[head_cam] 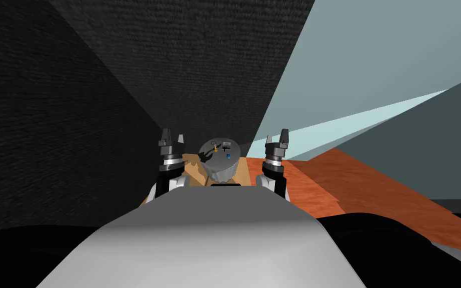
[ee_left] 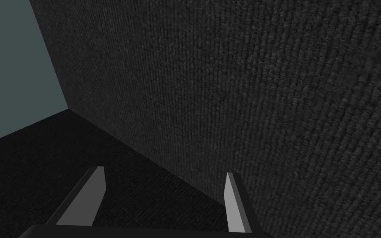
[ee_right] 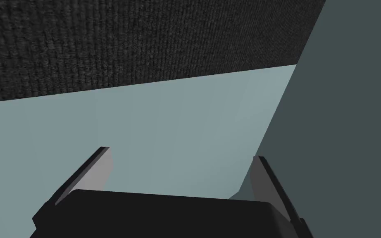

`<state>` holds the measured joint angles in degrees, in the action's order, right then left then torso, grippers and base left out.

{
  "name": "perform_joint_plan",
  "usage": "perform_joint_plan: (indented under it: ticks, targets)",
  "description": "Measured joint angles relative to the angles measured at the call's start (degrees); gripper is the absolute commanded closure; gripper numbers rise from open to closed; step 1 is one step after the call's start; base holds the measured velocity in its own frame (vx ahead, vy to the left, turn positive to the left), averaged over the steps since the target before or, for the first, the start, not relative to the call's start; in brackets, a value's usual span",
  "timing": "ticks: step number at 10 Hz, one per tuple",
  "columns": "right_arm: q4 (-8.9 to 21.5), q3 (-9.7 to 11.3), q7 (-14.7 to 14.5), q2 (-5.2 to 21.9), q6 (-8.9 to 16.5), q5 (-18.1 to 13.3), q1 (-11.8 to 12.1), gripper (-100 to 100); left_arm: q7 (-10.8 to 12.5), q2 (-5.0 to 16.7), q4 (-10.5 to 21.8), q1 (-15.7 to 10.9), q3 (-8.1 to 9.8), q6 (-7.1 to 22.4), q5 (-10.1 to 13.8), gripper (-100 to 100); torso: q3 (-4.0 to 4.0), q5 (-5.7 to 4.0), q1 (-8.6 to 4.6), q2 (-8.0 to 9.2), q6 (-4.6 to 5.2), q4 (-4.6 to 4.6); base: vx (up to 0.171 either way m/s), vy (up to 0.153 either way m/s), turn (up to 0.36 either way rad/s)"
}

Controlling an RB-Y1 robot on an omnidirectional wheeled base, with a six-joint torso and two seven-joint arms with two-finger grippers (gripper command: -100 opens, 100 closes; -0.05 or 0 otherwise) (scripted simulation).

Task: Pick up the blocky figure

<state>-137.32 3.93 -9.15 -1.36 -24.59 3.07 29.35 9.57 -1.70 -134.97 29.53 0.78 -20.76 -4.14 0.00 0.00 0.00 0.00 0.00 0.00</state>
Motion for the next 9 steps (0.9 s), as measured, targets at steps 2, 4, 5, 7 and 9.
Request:
perform_joint_plan:
  ticks: [2, 4, 5, 7, 9]
  targets:
    - [0.00, 0.01, 0.00, -0.01, 0.00, 0.00, -0.01, 0, -0.18, 2.80, 2.19, -0.92, 0.91, 0.39, 0.68, -100, 0.20, -0.05, -0.25, 0.36, 0.01, 0.07, -0.134, -0.077, -0.115]
    - [0.01, 0.01, 0.00, -0.01, 0.01, 0.00, -0.02, 0, -0.27, 5.68, 4.85, -1.73, 2.28, 0.91, 1.79, -100, 0.33, -0.07, -0.31, 0.57, 0.02, 0.13, -0.145, -0.111, -0.183]
    - [0.01, 0.01, 0.00, -0.01, 0.01, 0.00, -0.02, 0, -0.44, 7.04, 6.78, -2.89, 3.10, 1.36, 2.39, -100, 0.32, -0.10, -0.45, 0.55, 0.02, 0.12, -0.152, -0.138, -0.174]
    - [0.00, 0.01, 0.00, -0.01, 0.00, 0.00, -0.01, 0, -0.80, 9.02, 9.99, -4.15, 4.29, 1.81, 3.42, -100, 0.27, -0.08, -0.30, 0.45, 0.00, 0.11, -0.084, -0.084, -0.100]
    - [0.00, 0.01, 0.00, -0.01, 0.00, 0.00, -0.02, 0, -1.39, 11.09, 13.50, -6.03, 5.68, 2.95, 4.69, -100, 0.22, -0.10, -0.44, 0.38, 0.03, 0.09, -0.089, -0.119, -0.160]
